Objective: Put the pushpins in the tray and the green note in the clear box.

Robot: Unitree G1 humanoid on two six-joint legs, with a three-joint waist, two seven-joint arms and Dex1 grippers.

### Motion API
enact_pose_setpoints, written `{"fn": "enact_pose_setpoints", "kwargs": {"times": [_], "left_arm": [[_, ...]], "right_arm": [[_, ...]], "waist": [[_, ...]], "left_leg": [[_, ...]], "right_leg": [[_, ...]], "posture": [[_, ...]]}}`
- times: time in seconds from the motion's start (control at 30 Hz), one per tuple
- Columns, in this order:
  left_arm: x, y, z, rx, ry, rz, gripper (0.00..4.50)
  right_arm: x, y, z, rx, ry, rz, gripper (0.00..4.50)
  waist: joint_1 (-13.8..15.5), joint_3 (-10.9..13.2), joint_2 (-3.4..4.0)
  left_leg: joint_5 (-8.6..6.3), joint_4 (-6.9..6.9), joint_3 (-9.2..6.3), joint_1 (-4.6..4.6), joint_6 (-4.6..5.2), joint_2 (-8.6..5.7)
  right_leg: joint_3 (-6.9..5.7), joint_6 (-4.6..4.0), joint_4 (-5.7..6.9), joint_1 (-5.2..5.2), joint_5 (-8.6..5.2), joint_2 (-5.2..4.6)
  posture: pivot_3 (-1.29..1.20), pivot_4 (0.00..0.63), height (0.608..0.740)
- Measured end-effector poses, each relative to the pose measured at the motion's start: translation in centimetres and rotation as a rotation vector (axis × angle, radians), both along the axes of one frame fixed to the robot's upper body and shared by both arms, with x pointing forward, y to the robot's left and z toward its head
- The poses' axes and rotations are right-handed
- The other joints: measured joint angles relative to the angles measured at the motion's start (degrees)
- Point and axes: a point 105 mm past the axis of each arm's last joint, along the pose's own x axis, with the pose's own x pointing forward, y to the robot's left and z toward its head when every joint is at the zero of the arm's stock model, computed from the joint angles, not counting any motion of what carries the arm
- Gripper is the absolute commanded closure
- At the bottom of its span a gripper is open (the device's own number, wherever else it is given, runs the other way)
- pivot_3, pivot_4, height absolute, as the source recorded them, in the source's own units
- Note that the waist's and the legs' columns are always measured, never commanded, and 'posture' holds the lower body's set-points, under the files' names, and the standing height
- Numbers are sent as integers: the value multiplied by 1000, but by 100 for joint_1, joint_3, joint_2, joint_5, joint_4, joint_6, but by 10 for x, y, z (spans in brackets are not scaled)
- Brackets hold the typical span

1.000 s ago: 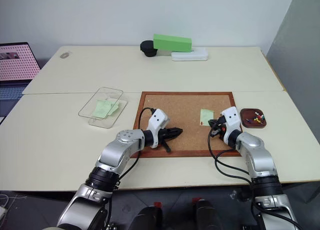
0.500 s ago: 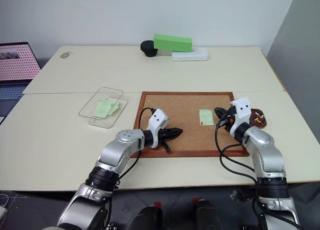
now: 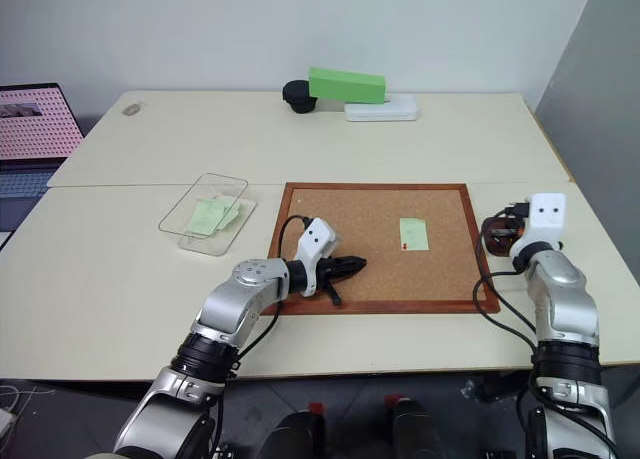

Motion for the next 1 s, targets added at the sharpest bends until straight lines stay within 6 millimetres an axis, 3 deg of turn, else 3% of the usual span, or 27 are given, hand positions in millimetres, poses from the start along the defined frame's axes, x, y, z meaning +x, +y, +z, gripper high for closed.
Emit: {"fn": "enact_pose_setpoints", "kwargs": {"times": [0.3, 0.73, 0.83, 1.0], "left_arm": [[0, 0, 1, -3, 5, -9, 4500], [-1, 0, 0, -4, 5, -7, 4500], [-1, 1, 0, -2, 5, -6, 4500], [-1, 3, 0, 1, 5, -5, 4500]], "right_arm": [[10, -1, 0, 30, 11, -3, 1983], [8, 0, -2, -23, 16, 14, 1983], [3, 20, 1, -26, -6, 137, 1983], [-16, 97, 2, -18, -19, 516, 1983]], "waist": [[9, 0, 1], [4, 0, 1], [-6, 0, 1], [-32, -1, 1]], "left_leg": [[0, -1, 0, -2, 0, -1], [0, -1, 1, -1, 0, -1], [0, -3, 0, 0, 0, 2], [0, -3, -4, 2, 0, 3]], "right_leg": [[0, 0, -1, 0, 0, 0], [0, 0, -1, 0, 0, 0], [0, 1, -1, 0, -1, 2], [-2, 1, -1, 1, -1, 4]], "posture": [[0, 150, 740], [0, 150, 740], [0, 150, 740], [0, 150, 740]]}}
